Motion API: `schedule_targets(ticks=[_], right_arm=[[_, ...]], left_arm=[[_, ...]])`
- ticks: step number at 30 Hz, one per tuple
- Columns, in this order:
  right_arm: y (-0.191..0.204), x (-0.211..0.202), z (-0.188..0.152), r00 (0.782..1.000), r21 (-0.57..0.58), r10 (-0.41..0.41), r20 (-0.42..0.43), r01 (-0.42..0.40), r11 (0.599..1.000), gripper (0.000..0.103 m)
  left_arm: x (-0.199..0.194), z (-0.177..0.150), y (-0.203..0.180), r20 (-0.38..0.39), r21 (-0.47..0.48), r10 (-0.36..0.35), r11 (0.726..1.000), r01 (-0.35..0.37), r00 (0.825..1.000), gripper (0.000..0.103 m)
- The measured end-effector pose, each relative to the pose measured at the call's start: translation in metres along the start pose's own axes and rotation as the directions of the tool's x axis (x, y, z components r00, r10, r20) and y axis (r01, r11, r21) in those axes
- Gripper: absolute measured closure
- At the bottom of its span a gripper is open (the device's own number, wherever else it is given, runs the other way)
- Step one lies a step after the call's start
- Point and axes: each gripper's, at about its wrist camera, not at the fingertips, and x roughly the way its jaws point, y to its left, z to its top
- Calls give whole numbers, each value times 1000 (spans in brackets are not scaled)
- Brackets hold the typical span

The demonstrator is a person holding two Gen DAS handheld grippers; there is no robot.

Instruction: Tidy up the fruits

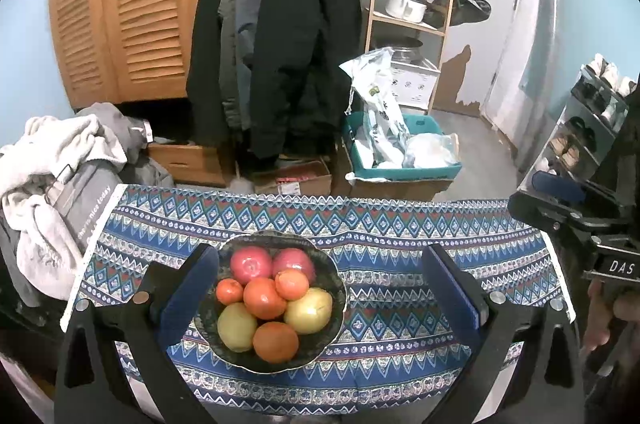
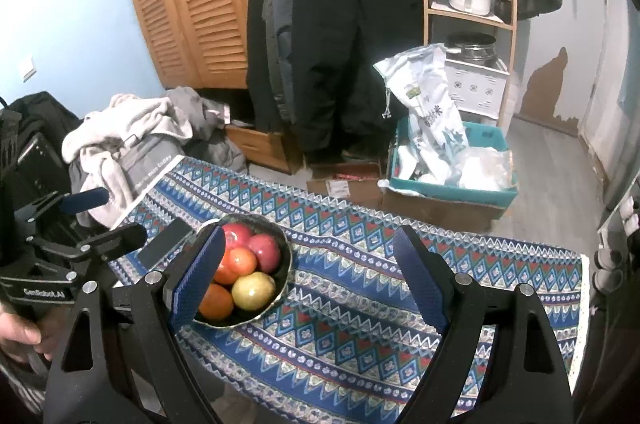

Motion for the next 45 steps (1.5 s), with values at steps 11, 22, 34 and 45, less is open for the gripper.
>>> schedule_targets(ticks=[11,22,34,45], right_arm=[[0,3,0,1000,2,-4,-11,4,1000,18],[-1,4,-1,1000,1,-2,-11,2,1000,18],[0,5,-2,1000,2,0,-13,0,1000,18],[0,5,-2,1000,1,0,-13,0,1000,18]], left_arm=[[-2,1,-2,8,2,3,1000,-3,1000,1],[-2,2,2,5,-19,35,999,-35,999,1],[-2,1,1,-2,-39,33,999,-33,999,1],[-2,1,2,-4,-47,34,998,-34,999,1]])
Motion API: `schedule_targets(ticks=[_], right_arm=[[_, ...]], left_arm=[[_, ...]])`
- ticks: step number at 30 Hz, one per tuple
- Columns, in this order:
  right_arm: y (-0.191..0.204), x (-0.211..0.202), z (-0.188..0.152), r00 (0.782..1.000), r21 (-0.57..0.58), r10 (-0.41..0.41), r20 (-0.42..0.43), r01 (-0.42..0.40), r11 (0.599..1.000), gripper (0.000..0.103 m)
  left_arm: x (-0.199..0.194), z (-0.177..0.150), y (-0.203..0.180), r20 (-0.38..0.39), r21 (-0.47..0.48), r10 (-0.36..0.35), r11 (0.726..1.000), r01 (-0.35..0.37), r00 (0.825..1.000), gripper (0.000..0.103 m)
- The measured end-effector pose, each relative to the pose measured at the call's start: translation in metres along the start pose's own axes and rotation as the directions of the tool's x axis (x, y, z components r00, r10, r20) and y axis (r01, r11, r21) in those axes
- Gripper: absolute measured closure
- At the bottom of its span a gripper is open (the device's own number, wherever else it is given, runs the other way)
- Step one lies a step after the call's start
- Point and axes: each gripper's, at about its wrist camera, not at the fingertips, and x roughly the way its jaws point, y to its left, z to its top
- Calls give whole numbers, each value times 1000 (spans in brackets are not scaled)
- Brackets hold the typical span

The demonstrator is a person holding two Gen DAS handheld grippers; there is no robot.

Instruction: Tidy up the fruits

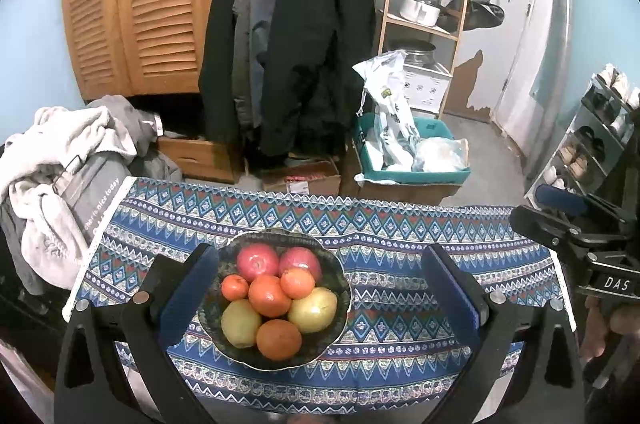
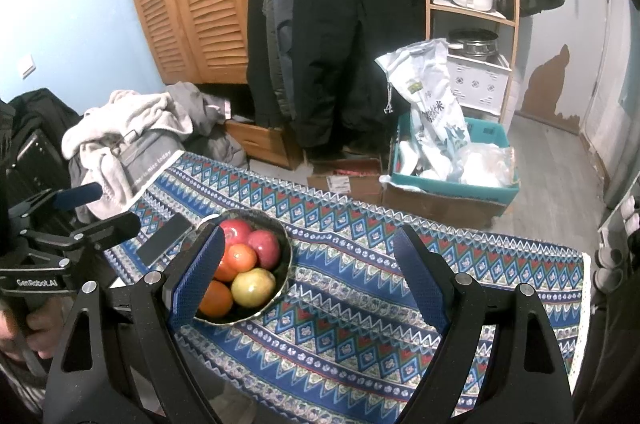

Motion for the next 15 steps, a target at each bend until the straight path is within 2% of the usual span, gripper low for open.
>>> schedule_targets(ticks=[15], right_arm=[[1,0,-1,1000,4,4,-3,-4,1000,18]], left_arm=[[3,0,6,-13,-25,-3,1000,3,1000,1]])
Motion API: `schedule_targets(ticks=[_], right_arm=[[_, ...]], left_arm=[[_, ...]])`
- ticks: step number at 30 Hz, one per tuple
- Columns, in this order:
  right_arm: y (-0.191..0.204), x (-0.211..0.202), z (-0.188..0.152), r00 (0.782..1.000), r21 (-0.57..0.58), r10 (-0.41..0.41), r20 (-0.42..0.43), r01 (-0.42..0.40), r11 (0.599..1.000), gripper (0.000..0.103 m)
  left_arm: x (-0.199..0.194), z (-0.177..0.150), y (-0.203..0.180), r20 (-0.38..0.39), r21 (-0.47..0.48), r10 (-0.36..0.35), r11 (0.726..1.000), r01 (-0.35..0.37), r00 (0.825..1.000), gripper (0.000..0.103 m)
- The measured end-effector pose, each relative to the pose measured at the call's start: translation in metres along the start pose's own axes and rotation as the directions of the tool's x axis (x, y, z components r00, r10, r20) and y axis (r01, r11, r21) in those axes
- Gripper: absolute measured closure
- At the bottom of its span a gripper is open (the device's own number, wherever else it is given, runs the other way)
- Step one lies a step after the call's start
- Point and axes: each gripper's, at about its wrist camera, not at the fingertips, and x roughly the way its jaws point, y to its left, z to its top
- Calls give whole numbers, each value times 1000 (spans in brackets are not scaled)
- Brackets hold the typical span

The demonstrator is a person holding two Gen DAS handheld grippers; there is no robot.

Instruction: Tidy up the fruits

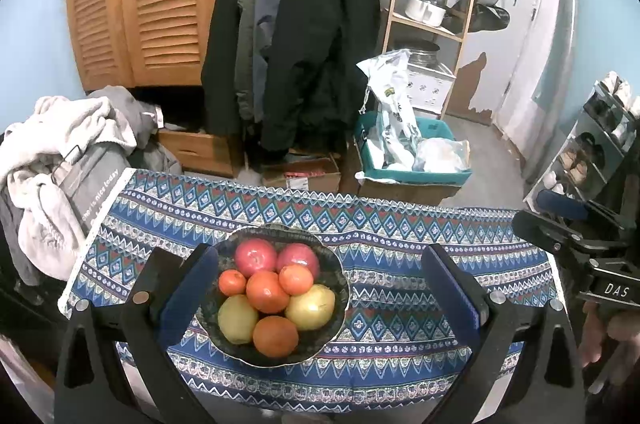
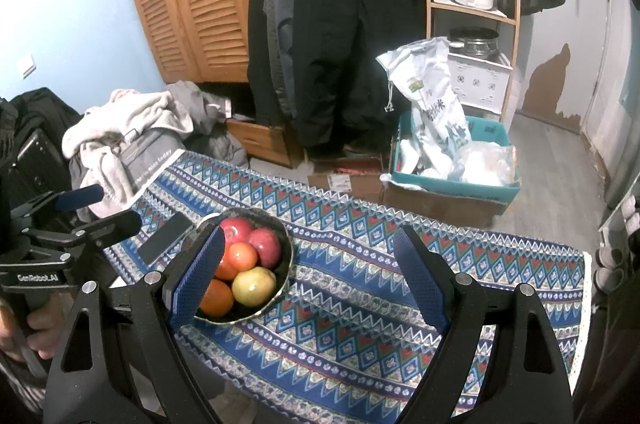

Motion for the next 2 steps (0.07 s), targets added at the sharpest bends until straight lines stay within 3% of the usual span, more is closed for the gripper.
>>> schedule_targets(ticks=[2], right_arm=[[0,0,0,1000,-1,-2,2,2,1000,18]], left_arm=[[0,0,0,2,-1,0,1000,0,1000,1]])
